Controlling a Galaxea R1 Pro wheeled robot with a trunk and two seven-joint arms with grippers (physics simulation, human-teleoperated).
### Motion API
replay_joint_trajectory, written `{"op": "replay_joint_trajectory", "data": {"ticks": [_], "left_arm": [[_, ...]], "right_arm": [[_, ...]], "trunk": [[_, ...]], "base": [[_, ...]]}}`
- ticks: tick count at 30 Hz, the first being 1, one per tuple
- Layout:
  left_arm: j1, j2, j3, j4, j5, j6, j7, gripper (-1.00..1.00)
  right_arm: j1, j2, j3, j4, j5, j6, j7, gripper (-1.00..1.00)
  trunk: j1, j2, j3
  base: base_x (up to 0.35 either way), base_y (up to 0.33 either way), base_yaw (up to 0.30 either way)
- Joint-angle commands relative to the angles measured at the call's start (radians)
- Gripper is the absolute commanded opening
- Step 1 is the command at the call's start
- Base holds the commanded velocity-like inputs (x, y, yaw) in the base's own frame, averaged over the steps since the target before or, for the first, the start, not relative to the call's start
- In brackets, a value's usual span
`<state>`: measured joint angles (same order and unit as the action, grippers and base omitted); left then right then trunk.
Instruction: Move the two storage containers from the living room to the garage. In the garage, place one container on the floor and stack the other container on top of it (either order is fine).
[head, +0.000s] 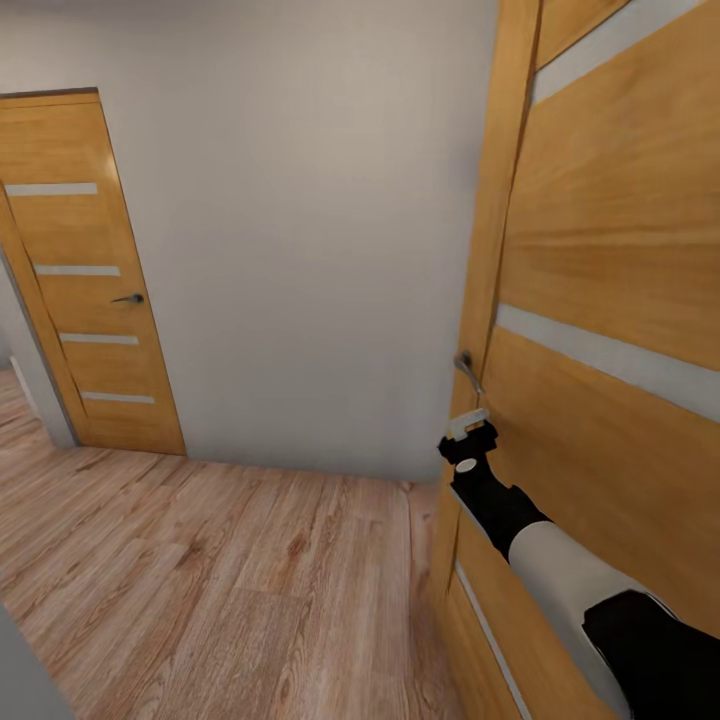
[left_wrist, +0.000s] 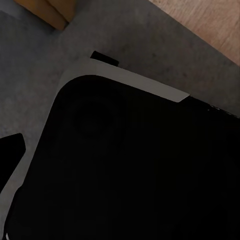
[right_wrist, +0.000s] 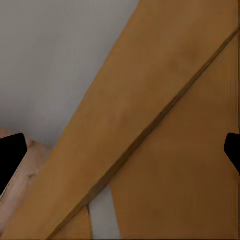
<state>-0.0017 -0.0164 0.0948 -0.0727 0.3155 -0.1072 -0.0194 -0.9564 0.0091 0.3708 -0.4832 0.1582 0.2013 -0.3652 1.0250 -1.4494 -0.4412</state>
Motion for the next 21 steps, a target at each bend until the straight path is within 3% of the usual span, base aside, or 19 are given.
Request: {"op": "replay_joint_trajectory", "data": {"ticks": [1, 14, 21], "left_arm": [[0.0, 0.0, 0.008, -0.001, 0.001, -0.002, -0.002, 1.0], [0.0, 0.001, 0.006, -0.001, -0.001, -0.002, -0.002, 1.0], [0.0, 0.0, 0.006, -0.001, -0.002, -0.002, -0.002, 1.0]], "right_arm": [[-0.001, -0.01, -0.009, 0.0, 0.013, 0.013, -0.008, 1.0], [-0.001, -0.127, -0.022, -0.003, 0.014, 0.004, -0.008, 1.0], [-0.001, -0.154, -0.024, -0.003, 0.014, 0.001, -0.006, 1.0]], "trunk": [[0.0, -0.001, -0.001], [0.0, -0.001, -0.001], [0.0, -0.001, -0.001]], "base": [[0.0, 0.0, 0.0], [0.0, 0.0, 0.0], [0.0, 0.0, 0.0]]}}
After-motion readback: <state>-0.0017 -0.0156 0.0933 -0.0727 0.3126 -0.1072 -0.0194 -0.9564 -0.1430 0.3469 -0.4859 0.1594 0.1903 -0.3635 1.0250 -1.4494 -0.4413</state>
